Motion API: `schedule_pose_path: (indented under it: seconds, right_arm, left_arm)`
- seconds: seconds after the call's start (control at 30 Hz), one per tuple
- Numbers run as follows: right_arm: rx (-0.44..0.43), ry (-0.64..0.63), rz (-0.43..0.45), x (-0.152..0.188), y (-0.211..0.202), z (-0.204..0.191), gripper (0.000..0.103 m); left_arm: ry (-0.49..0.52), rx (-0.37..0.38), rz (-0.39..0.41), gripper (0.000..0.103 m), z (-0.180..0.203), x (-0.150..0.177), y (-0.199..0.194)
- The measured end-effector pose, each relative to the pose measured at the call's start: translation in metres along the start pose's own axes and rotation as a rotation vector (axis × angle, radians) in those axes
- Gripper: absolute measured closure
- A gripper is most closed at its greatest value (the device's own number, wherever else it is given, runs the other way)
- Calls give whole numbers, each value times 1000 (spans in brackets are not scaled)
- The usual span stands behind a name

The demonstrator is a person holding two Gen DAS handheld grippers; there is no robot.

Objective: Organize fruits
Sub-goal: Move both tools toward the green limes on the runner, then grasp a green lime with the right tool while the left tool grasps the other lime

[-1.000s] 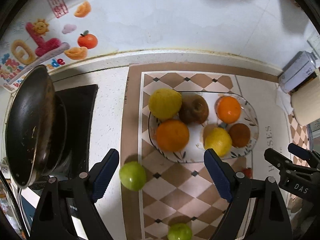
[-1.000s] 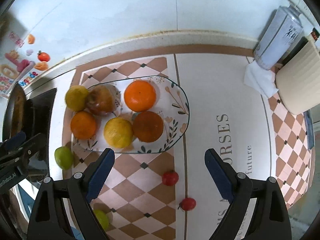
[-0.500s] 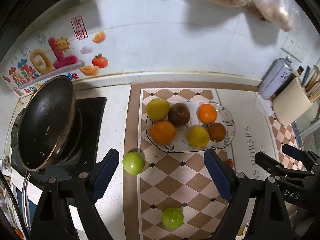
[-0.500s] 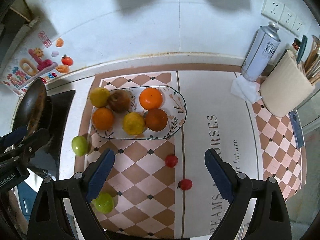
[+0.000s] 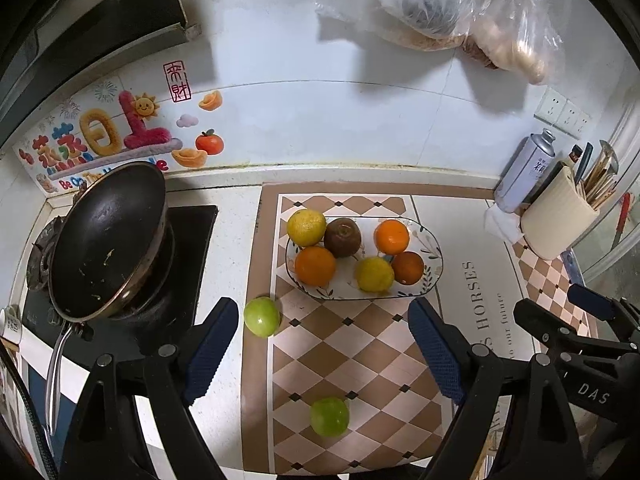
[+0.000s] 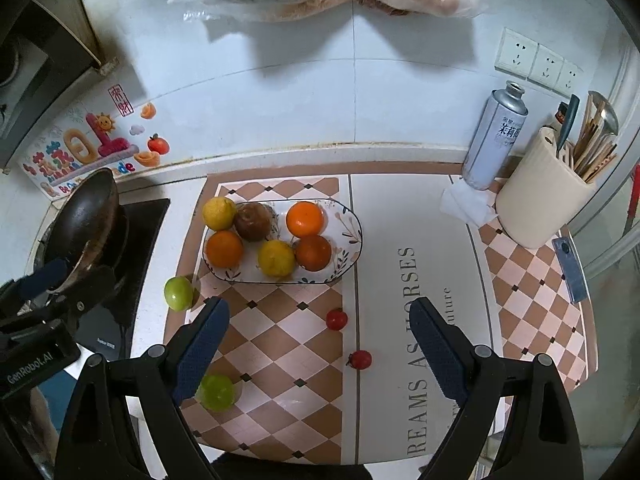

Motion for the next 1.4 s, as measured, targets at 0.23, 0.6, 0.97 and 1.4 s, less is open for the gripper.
schedule_pose_path:
  seconds: [0.23, 0.6, 0.97, 1.4]
  right_arm:
    - [-21, 13, -29, 11, 12, -1, 9]
    - [-343, -50, -563, 125, 149, -91, 9]
    - [-311, -156, -733, 188, 226, -143, 34]
    - [-198, -57, -577, 131, 225, -70, 44]
  left_arm:
    - [-10, -14, -8, 16, -2, 7, 3]
    - [-72, -185, -187, 4, -65, 64, 60]
    - [-211, -283, -400, 4, -132, 151, 97]
    - [-276, -150, -407, 4, -118, 89, 159]
Point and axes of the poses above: each gripper's, at about its wrist camera, not at the fingertips, and y roughly the way its jaws point, z to its right, x to its underside, the point moved 9 cm from there along y, roughly the way its jaws point, and after that the axes turned 1 degree about -x, right-handed, at the moved point
